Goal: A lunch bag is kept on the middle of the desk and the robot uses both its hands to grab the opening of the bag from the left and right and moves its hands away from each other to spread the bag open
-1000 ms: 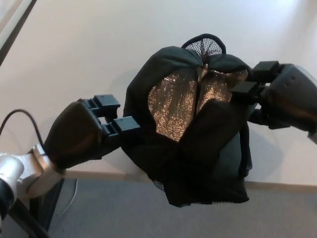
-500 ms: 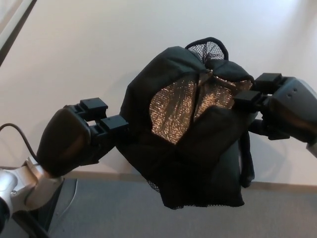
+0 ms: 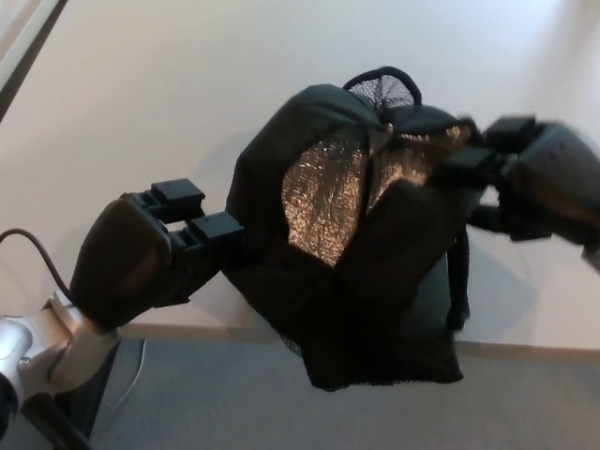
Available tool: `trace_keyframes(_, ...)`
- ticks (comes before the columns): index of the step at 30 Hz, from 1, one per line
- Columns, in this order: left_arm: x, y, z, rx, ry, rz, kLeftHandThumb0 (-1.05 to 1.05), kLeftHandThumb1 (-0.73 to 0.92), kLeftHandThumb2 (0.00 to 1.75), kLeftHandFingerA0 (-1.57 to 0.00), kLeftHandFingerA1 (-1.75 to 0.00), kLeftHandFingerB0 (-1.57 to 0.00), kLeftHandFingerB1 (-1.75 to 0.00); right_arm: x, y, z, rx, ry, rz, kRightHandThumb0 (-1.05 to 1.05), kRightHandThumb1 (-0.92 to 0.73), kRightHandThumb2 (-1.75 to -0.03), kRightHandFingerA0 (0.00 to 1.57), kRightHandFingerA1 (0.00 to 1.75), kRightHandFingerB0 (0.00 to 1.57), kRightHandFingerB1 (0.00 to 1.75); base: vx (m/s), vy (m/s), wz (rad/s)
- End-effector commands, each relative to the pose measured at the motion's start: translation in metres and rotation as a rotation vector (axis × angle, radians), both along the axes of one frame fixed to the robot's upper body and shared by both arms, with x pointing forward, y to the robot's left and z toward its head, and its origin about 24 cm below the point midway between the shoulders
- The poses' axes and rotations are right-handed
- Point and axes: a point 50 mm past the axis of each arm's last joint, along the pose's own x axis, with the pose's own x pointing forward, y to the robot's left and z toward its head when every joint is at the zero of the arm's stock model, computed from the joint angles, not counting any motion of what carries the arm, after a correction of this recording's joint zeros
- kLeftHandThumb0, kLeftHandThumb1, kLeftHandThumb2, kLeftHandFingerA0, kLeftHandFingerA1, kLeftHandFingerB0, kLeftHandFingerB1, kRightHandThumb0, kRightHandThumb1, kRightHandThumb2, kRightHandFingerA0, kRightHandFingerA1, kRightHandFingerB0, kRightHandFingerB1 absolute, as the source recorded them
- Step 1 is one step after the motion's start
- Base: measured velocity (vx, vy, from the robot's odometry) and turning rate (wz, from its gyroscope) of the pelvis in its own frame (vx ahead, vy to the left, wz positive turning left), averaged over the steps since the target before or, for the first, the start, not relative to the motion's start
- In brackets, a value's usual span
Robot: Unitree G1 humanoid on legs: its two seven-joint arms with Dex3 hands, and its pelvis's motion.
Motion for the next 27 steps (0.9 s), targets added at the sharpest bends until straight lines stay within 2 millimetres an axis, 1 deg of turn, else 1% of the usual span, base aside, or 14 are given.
trace_keyframes(1,0.004,0.0,0.025,-0.064,-0.175,0.021,0.18,0.37,0.92,-0.25,-0.54,-0.17,-0.51,0.005,0.002,0.064,0.009,-0.157,0.02,-0.45,-0.41,-0.64,0.3,0.4,0.08,0.33,0.0,0.0,0.0)
trace_keyframes(2,0.004,-0.001,0.027,-0.071,-0.192,0.019,0.18,0.37,0.92,-0.25,-0.54,-0.17,-0.51,0.004,0.002,0.07,0.011,-0.173,0.023,-0.45,-0.41,-0.64,0.3,0.4,0.08,0.33,0.0,0.0,0.0)
trace_keyframes(3,0.004,-0.001,0.03,-0.071,-0.208,0.02,0.2,0.49,0.72,-0.31,-0.34,-0.22,-0.31,0.003,0.003,0.076,0.013,-0.192,0.025,-0.48,-0.41,-0.64,0.33,0.41,0.09,0.33,0.0,0.0,0.0)
trace_keyframes(4,0.004,-0.001,0.032,-0.068,-0.228,0.023,0.2,0.49,0.72,-0.31,-0.34,-0.22,-0.31,0.001,0.003,0.083,0.015,-0.217,0.028,-0.48,-0.41,-0.64,0.33,0.41,0.09,0.33,0.0,0.0,0.0)
trace_keyframes(5,0.004,0.0,0.041,-0.081,-0.263,0.025,0.19,0.48,0.72,-0.25,-0.31,-0.14,-0.29,-0.003,0.002,0.098,0.032,-0.256,0.037,-0.49,-0.4,-0.64,0.33,0.41,0.1,0.33,0.0,0.0,0.0)
trace_keyframes(6,0.003,0.002,0.045,-0.083,-0.28,0.025,0.18,0.48,0.72,-0.23,-0.31,-0.11,-0.29,-0.006,0.002,0.104,0.036,-0.275,0.039,-0.49,-0.4,-0.65,0.35,0.42,0.11,0.34,0.0,0.0,0.0)
trace_keyframes(8,0.001,0.007,0.058,-0.096,-0.334,0.035,0.18,0.45,0.77,-0.24,-0.31,-0.12,-0.29,-0.016,-0.001,0.118,0.053,-0.327,0.057,-0.45,-0.42,-0.65,0.35,0.42,0.13,0.34,0.0,0.0,0.0)
trace_keyframes(10,-0.001,0.01,0.064,-0.109,-0.343,0.032,0.23,0.43,0.84,-0.21,-0.31,-0.11,-0.31,-0.023,-0.003,0.123,0.086,-0.339,0.068,-0.45,-0.43,-0.67,0.37,0.44,0.16,0.36,0.0,0.0,0.0)
trace_keyframes(11,-0.003,0.012,0.068,-0.11,-0.35,0.039,0.22,0.44,0.84,-0.21,-0.31,-0.11,-0.31,-0.027,-0.005,0.126,0.081,-0.354,0.059,-0.38,-0.52,-0.56,0.44,0.36,0.22,0.29,0.0,0.0,0.0)
trace_keyframes(14,-0.008,0.019,0.077,-0.127,-0.377,0.045,0.17,0.45,0.84,-0.26,-0.31,-0.17,-0.3,-0.04,-0.014,0.125,0.089,-0.359,0.056,-0.37,-0.5,-0.55,0.46,0.37,0.22,0.29,0.0,0.0,0.0)
trace_keyframes(18,-0.014,0.024,0.078,-0.116,-0.367,0.054,0.15,0.46,0.81,-0.25,-0.3,-0.16,-0.3,-0.049,-0.02,0.117,0.093,-0.356,0.051,-0.37,-0.51,-0.56,0.45,0.37,0.22,0.29,0.0,0.0,0.0)
trace_keyframes(19,-0.017,0.026,0.08,-0.118,-0.376,0.052,0.18,0.34,0.94,-0.15,-0.5,-0.06,-0.47,-0.054,-0.024,0.114,0.095,-0.356,0.051,-0.36,-0.5,-0.55,0.46,0.37,0.24,0.3,0.0,0.0,0.0)
trace_keyframes(26,-0.031,0.037,0.08,-0.093,-0.399,0.077,0.15,0.33,0.92,-0.16,-0.5,-0.02,-0.45,-0.078,-0.041,0.091,0.113,-0.326,0.027,-0.37,-0.52,-0.56,0.48,0.39,0.27,0.31,0.0,0.0,0.0)
trace_keyframes(27,-0.033,0.039,0.078,-0.095,-0.399,0.08,0.16,0.49,0.71,-0.26,-0.32,-0.13,-0.31,-0.082,-0.044,0.088,0.127,-0.312,0.022,-0.35,-0.54,-0.57,0.5,0.4,0.28,0.31,0.0,0.0,0.0)
